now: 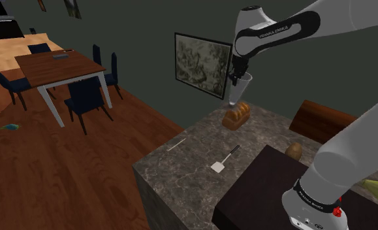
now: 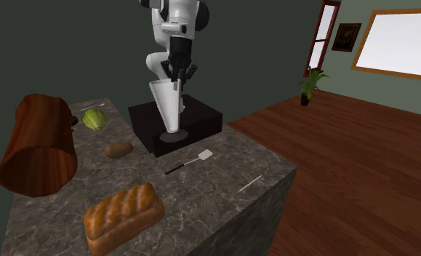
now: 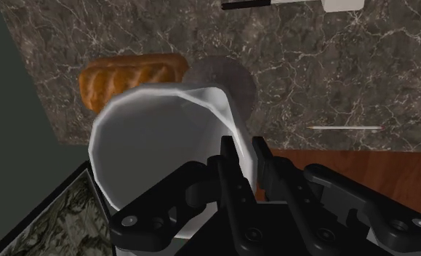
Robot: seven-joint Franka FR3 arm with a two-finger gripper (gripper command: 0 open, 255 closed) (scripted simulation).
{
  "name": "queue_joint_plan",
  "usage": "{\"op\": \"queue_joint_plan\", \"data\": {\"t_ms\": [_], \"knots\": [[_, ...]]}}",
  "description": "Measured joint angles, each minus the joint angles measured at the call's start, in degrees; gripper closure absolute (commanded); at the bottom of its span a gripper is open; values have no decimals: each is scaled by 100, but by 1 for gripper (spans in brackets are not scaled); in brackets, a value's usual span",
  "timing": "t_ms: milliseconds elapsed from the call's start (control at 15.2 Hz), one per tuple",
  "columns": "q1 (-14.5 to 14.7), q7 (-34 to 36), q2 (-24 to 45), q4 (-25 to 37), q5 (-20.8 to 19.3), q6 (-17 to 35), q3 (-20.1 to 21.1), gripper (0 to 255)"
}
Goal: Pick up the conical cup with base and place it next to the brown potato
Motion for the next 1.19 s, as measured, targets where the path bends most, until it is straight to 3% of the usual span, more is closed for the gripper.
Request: {"op": "queue_joint_plan", "data": {"t_ms": [660, 1188], "knots": [[-444, -858, -1879, -1688, -278, -23, -612, 255], [-983, -1683, -3273, -2599, -705, -341, -1220, 255]]}}
